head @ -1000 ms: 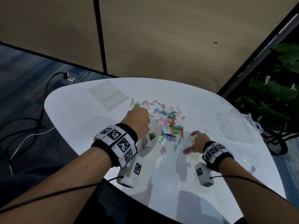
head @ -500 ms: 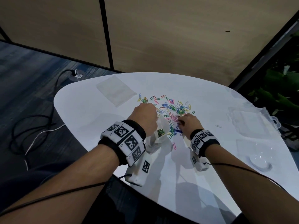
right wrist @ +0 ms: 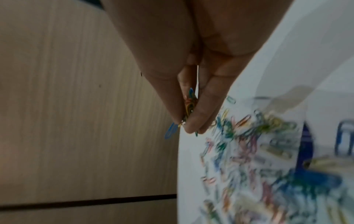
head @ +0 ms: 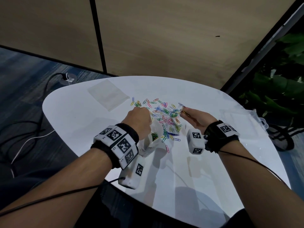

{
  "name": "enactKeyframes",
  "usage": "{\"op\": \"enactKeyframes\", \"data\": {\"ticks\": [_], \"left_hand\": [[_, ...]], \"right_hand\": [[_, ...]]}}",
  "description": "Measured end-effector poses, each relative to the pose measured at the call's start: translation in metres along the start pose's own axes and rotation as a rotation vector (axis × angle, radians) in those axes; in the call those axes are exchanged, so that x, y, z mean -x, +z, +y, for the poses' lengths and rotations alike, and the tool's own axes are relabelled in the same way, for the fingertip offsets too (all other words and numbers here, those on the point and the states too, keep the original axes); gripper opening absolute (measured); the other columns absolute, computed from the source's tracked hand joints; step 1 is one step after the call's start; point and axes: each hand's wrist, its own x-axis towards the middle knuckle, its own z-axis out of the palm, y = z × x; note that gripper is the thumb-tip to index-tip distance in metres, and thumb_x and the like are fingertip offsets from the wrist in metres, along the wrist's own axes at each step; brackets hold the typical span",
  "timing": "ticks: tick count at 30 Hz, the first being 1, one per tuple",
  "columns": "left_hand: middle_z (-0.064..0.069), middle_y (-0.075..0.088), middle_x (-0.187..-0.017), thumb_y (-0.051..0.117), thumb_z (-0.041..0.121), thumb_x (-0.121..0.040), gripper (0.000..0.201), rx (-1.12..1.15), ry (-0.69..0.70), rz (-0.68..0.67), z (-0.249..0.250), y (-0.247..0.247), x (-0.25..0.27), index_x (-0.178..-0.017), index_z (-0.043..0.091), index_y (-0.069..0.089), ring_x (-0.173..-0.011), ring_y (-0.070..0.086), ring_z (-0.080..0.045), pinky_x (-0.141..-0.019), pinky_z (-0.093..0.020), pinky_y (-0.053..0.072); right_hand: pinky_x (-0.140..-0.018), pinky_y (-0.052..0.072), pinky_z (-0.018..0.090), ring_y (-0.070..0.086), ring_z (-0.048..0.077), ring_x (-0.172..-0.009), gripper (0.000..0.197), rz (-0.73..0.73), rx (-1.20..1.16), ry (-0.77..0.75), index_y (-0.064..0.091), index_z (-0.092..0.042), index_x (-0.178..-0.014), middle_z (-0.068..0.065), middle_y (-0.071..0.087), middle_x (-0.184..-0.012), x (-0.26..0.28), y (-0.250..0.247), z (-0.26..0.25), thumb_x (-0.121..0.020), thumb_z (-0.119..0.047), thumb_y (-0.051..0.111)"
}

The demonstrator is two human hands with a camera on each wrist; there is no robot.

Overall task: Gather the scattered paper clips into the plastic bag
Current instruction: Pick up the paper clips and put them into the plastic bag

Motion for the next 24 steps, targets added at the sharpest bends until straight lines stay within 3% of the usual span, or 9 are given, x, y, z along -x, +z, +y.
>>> {"op": "enactKeyframes", "data": {"ticks": [3, 6, 11, 15, 17, 19, 21, 24], "left_hand": [[-0.009, 0.068, -0.115, 0.054, 0.004, -0.092, 0.024, 0.017, 0.001, 0.001, 0.001, 0.0, 0.001, -0.108, 0.008, 0.071, -0.071, 0.059, -0.022, -0.07, -0.027, 0.053], [-0.01, 0.068, -0.111, 0.054, 0.003, -0.092, 0.022, 0.025, -0.006, 0.017, 0.001, 0.0, 0.001, -0.105, 0.007, 0.072, -0.068, 0.061, -0.022, -0.068, -0.028, 0.054], [-0.011, 0.069, -0.104, 0.055, 0.005, -0.09, 0.021, 0.018, -0.01, 0.047, 0.003, 0.001, 0.002, -0.101, 0.006, 0.073, -0.069, 0.065, -0.026, -0.074, -0.035, 0.061], [-0.01, 0.07, -0.104, 0.058, 0.009, -0.091, 0.02, 0.008, 0.009, 0.073, 0.005, 0.002, 0.002, -0.101, 0.01, 0.075, -0.076, 0.065, -0.026, -0.08, -0.034, 0.058], [-0.007, 0.069, -0.106, 0.058, 0.009, -0.091, 0.021, 0.028, 0.011, 0.077, 0.007, 0.002, 0.002, -0.101, 0.012, 0.075, -0.08, 0.066, -0.025, -0.082, -0.033, 0.058], [-0.008, 0.069, -0.108, 0.059, 0.008, -0.09, 0.021, 0.038, 0.019, 0.08, 0.008, 0.002, 0.002, -0.103, 0.013, 0.076, -0.087, 0.066, -0.025, -0.083, -0.034, 0.058], [-0.008, 0.07, -0.107, 0.06, 0.008, -0.089, 0.021, 0.034, 0.024, 0.085, 0.008, 0.003, 0.001, -0.101, 0.013, 0.076, -0.093, 0.067, -0.026, -0.083, -0.035, 0.058], [-0.008, 0.071, -0.103, 0.058, 0.007, -0.089, 0.022, 0.025, 0.026, 0.088, 0.007, 0.004, 0.001, -0.097, 0.013, 0.077, -0.091, 0.067, -0.026, -0.082, -0.035, 0.058]], "right_hand": [[-0.074, 0.058, 0.018, 0.073, 0.018, -0.091, 0.031, -0.134, -0.099, 0.085, 0.063, 0.004, -0.117, 0.015, 0.069, -0.107, 0.026, 0.016, -0.005, -0.088, -0.005, 0.067], [-0.076, 0.058, 0.018, 0.069, 0.018, -0.098, 0.025, -0.275, -0.098, 0.152, 0.067, 0.002, -0.111, 0.015, 0.07, -0.104, 0.051, 0.031, -0.003, -0.088, -0.006, 0.066], [-0.074, 0.057, 0.016, 0.071, 0.016, -0.09, 0.02, -0.425, 0.155, 0.162, 0.067, 0.004, -0.106, 0.011, 0.072, -0.096, 0.068, 0.05, 0.018, -0.091, -0.006, 0.06], [-0.077, 0.06, 0.026, 0.07, 0.024, -0.079, 0.021, -0.283, 0.435, 0.013, 0.067, 0.01, -0.104, 0.019, 0.07, -0.094, 0.06, 0.058, 0.044, -0.084, 0.01, 0.065], [-0.083, 0.06, 0.034, 0.071, 0.027, -0.081, 0.022, -0.193, 0.679, -0.155, 0.072, 0.002, -0.103, 0.018, 0.073, -0.094, 0.054, 0.06, 0.054, -0.082, 0.009, 0.068], [-0.082, 0.06, 0.038, 0.073, 0.024, -0.08, 0.019, -0.143, 0.934, -0.316, 0.076, -0.009, -0.099, 0.01, 0.076, -0.087, 0.051, 0.064, 0.06, -0.081, -0.004, 0.072], [-0.078, 0.061, 0.037, 0.073, 0.021, -0.075, 0.016, -0.118, 1.073, -0.402, 0.077, -0.015, -0.098, 0.006, 0.076, -0.082, 0.053, 0.068, 0.062, -0.084, -0.01, 0.071], [-0.079, 0.06, 0.029, 0.072, 0.017, -0.077, 0.021, -0.102, 1.174, -0.466, 0.078, -0.018, -0.097, 0.003, 0.076, -0.083, 0.057, 0.072, 0.061, -0.083, -0.006, 0.068]]}}
